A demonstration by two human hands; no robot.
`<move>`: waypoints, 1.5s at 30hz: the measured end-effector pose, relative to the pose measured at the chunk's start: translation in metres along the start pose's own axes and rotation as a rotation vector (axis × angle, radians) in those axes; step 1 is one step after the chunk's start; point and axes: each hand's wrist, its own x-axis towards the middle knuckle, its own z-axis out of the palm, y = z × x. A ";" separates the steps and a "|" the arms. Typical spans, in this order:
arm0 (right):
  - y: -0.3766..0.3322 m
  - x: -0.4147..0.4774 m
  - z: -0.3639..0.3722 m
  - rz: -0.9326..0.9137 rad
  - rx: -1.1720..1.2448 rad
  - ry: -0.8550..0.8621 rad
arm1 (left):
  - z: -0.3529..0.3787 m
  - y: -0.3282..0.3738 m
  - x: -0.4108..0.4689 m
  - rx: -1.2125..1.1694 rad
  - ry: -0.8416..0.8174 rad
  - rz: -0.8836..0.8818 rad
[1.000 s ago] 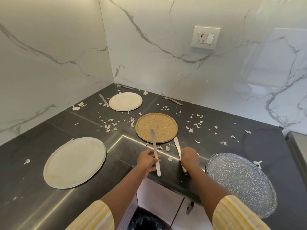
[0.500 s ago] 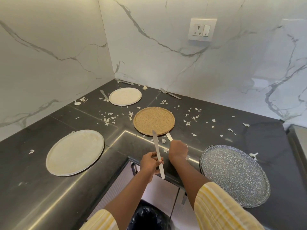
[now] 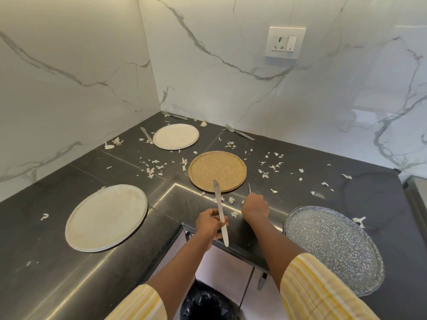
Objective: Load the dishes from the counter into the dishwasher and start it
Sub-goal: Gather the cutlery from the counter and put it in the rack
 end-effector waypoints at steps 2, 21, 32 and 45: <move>0.006 -0.002 -0.002 0.019 0.064 0.020 | 0.002 0.002 0.000 0.009 0.009 0.006; 0.081 -0.133 0.063 -0.426 0.497 0.178 | 0.017 -0.095 -0.072 0.080 0.215 0.172; 0.131 -0.274 0.145 -0.303 0.431 0.000 | -0.027 -0.208 -0.142 -0.074 0.147 -0.063; 0.299 -0.382 0.178 0.103 0.191 -0.039 | 0.079 -0.323 -0.225 0.378 -0.224 -0.211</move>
